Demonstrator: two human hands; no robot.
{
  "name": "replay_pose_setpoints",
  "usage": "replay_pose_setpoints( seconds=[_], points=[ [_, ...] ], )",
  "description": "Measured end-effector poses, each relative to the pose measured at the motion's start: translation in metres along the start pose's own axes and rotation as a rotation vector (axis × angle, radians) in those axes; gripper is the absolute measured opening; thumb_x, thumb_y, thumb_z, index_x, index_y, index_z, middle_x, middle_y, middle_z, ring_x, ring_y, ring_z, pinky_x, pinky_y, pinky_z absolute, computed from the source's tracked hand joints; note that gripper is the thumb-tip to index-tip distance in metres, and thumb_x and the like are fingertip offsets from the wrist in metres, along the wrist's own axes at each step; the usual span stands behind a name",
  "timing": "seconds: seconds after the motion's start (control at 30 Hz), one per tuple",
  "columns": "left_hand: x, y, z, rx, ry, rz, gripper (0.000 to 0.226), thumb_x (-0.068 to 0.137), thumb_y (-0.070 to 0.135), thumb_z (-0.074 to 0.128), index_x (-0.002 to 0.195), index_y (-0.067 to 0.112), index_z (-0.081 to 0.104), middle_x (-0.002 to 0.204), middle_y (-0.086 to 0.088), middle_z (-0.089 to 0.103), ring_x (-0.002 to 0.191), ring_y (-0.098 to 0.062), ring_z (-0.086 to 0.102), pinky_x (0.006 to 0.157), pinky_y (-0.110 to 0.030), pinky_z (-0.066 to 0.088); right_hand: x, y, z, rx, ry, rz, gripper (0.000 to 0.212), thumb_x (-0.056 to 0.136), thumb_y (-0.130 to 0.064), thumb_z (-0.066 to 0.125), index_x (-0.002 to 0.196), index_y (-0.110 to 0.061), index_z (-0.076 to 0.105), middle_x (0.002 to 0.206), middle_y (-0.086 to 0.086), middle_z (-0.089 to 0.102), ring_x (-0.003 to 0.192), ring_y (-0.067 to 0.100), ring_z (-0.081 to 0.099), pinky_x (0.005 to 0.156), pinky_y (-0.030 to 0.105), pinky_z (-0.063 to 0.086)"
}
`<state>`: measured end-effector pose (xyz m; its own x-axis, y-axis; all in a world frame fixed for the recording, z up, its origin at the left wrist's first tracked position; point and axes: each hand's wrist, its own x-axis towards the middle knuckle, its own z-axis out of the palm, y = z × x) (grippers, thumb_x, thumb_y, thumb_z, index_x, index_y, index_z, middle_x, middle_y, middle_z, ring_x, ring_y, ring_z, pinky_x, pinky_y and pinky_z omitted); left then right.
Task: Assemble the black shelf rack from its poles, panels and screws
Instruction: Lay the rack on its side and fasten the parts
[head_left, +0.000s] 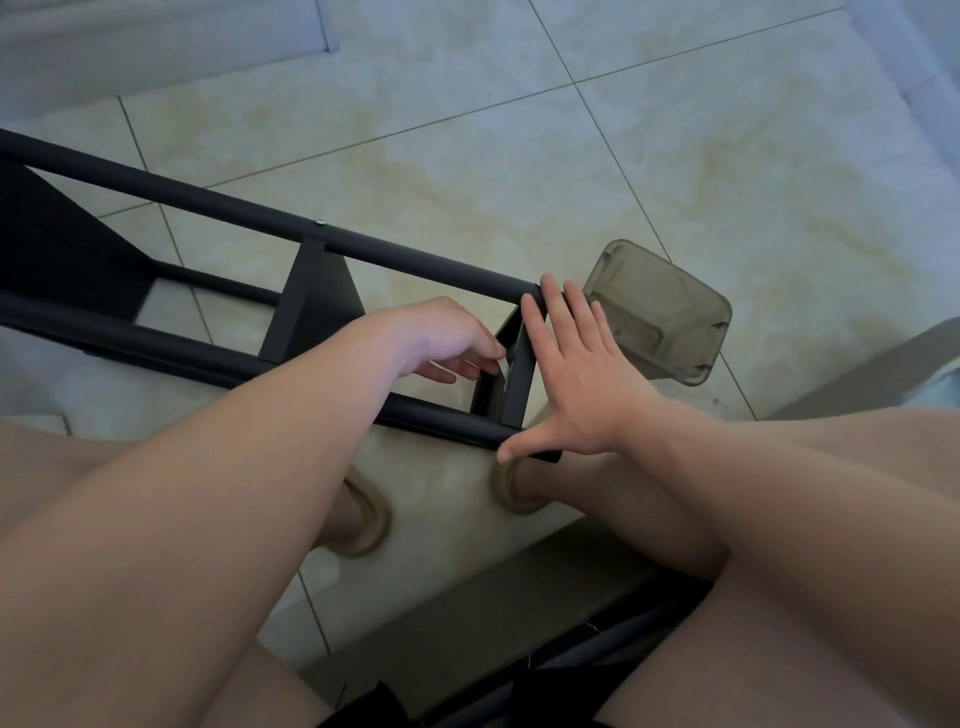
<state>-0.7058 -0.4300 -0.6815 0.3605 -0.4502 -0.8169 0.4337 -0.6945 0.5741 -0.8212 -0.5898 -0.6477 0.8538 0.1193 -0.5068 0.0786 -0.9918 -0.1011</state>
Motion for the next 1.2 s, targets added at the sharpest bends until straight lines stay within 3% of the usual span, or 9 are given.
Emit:
replay_pose_setpoints(
  seconds=[0.23,0.43,0.77,1.2],
  points=[
    [-0.0025,0.0057,0.0006,-0.041,-0.050,-0.001,0.010,0.095,0.023,0.062,0.099,0.016,0.069,0.081,0.003,0.078,0.084,-0.013,0.070,0.078,-0.030,0.052,0.0011,-0.0023,0.0034,0.005,0.010,-0.001,0.159,0.044,-0.107,0.032,0.158,-0.010,-0.022,0.163,0.014,-0.033,0.151,0.035,-0.030,0.126,0.052,-0.008],
    [-0.0020,0.0049,-0.0048,-0.072,0.058,0.071,0.007,0.095,0.025,0.063,0.095,0.021,0.070,0.084,0.004,0.078,0.087,-0.013,0.072,0.078,-0.029,0.050,0.0010,-0.0038,0.0029,0.009,0.015,0.004,0.159,0.045,-0.106,0.036,0.158,-0.010,-0.020,0.163,0.015,-0.032,0.151,0.036,-0.029,0.126,0.053,-0.007],
    [-0.0048,0.0021,-0.0044,0.079,-0.019,0.038,0.008,0.094,0.026,0.067,0.097,0.021,0.072,0.087,0.004,0.079,0.085,-0.010,0.072,0.081,-0.030,0.051,0.0014,-0.0042,0.0037,0.011,0.018,0.001,0.158,0.045,-0.107,0.034,0.157,-0.011,-0.022,0.162,0.013,-0.035,0.150,0.034,-0.032,0.125,0.051,-0.010],
    [-0.0028,0.0020,-0.0002,0.019,-0.037,0.014,0.012,0.095,0.026,0.063,0.098,0.016,0.069,0.085,0.004,0.078,0.088,-0.012,0.072,0.080,-0.031,0.051,0.0017,-0.0043,0.0048,0.022,0.024,0.000,0.158,0.045,-0.106,0.036,0.158,-0.011,-0.022,0.163,0.013,-0.034,0.150,0.034,-0.031,0.125,0.050,-0.011]
  ],
)
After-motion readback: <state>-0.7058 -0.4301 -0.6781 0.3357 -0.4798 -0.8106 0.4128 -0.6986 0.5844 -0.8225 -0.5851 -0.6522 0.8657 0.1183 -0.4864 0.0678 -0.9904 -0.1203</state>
